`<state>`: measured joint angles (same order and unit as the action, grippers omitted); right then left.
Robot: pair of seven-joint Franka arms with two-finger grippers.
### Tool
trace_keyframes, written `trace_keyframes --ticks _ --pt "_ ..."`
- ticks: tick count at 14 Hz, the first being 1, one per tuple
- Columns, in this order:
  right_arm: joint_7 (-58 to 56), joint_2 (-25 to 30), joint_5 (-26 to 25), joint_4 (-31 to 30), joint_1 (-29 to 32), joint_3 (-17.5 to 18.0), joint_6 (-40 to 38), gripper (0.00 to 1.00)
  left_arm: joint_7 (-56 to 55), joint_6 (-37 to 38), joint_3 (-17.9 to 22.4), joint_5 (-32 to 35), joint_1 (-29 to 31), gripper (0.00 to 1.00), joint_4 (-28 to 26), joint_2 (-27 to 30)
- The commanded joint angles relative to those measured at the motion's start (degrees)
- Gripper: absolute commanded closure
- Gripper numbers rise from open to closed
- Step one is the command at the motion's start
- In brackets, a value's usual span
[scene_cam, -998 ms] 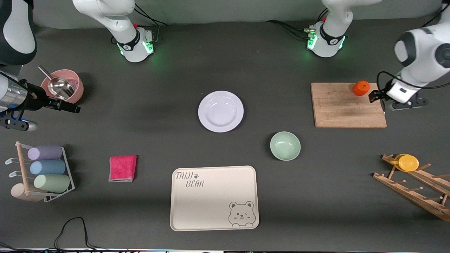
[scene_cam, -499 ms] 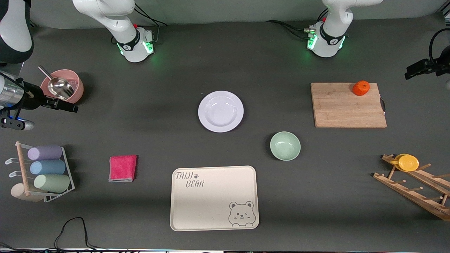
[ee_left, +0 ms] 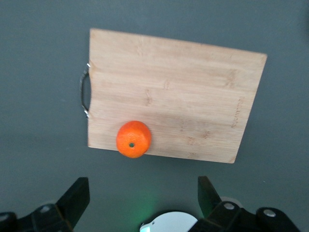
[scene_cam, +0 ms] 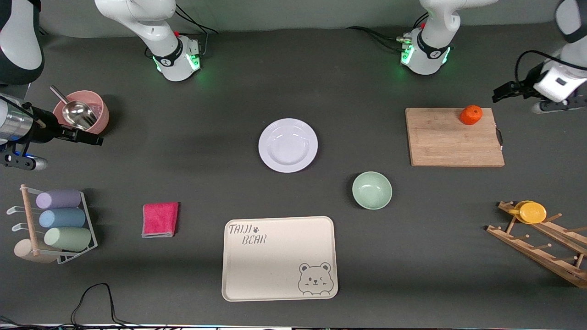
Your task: Place orange and plate with both arms
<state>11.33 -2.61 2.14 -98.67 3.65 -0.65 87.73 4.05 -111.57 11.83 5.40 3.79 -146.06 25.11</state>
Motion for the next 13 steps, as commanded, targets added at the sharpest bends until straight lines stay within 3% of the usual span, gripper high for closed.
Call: trace_keyframes --ticks 1,4,9,13 --pt "0.5 -1.1 -0.9 1.7 -0.4 -0.1 -1.3 0.0 1.3 -13.4 4.2 3.9 0.5 0.0 -12.7 3.6" --pt "0.5 -1.0 -0.9 1.8 -0.3 -0.1 -1.3 0.0 3.4 -26.1 8.6 6.3 0.5 0.0 -20.7 2.4" --pt "0.5 -1.1 -0.9 1.8 -0.3 -0.1 -1.3 0.0 5.6 -34.1 9.4 6.3 2.8 0.01 -23.0 -3.1" --pt "0.5 -1.1 -1.3 1.8 -0.3 -0.1 -1.3 0.0 5.9 -45.8 9.4 6.4 2.9 0.01 -23.5 -12.6"
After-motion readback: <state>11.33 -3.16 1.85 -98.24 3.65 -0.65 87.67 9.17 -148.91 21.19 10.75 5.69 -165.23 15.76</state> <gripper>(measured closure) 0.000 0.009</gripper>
